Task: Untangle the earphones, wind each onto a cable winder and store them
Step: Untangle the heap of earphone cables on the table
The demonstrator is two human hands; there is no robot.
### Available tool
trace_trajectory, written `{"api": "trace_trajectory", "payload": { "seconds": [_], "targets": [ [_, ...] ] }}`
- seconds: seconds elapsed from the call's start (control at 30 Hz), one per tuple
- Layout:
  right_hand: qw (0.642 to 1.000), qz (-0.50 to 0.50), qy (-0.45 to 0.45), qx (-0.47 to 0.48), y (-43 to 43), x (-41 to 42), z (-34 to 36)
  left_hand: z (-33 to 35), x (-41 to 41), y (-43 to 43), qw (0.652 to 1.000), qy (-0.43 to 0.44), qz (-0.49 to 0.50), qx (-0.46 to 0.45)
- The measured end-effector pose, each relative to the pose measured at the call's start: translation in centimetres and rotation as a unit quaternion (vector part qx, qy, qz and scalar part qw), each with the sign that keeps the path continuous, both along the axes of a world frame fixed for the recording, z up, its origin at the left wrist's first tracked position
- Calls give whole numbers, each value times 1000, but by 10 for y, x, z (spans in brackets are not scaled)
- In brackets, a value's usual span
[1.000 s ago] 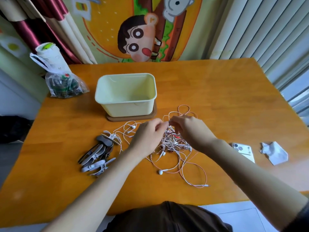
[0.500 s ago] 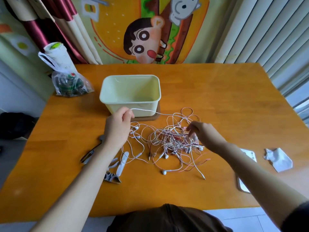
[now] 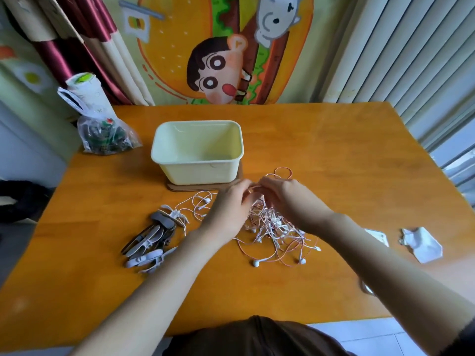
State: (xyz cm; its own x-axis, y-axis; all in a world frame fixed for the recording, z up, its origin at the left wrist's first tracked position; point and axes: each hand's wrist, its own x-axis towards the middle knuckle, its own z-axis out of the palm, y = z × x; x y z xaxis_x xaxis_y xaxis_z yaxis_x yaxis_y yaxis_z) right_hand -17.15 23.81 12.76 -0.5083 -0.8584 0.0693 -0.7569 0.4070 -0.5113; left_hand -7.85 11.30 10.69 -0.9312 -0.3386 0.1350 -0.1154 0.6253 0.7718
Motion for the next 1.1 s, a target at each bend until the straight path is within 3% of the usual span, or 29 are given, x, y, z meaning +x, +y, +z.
{"api": "trace_trajectory", "payload": {
  "seconds": [0.13,0.27,0.37,0.5,0.53,0.63,0.7,0.83,0.93,1.1],
  "targets": [
    [999,-18,-42,-9,12,-2,-26,-1,8,-7,999,23,21,-11],
    [989,-80,-104,73,43,-16,-61,12,15,-30,987,84,138,19],
    [981,-111,-126,96,62,-26,-69,8,19,-49,986,49,158,15],
    [982,-156,-105,17,58,-31,-54,-24,26,-54,987,-119,108,-27],
    [983,-152,-87,50,55,-30,-50,-32,28,-52,984,-148,92,-30],
    [961,-139,80,225,48,-20,-46,-38,32,-31,980,-196,26,-23],
    [969,-88,104,204,34,1,-42,-37,31,-10,978,-207,-23,-17],
    [987,12,-9,159,9,42,-48,-37,26,20,976,-212,-49,10],
    [987,7,-60,151,14,41,-55,-36,29,22,979,-193,-45,41],
    [982,-95,-144,71,41,7,-57,-51,42,2,967,-250,-51,-23]
  ]
}}
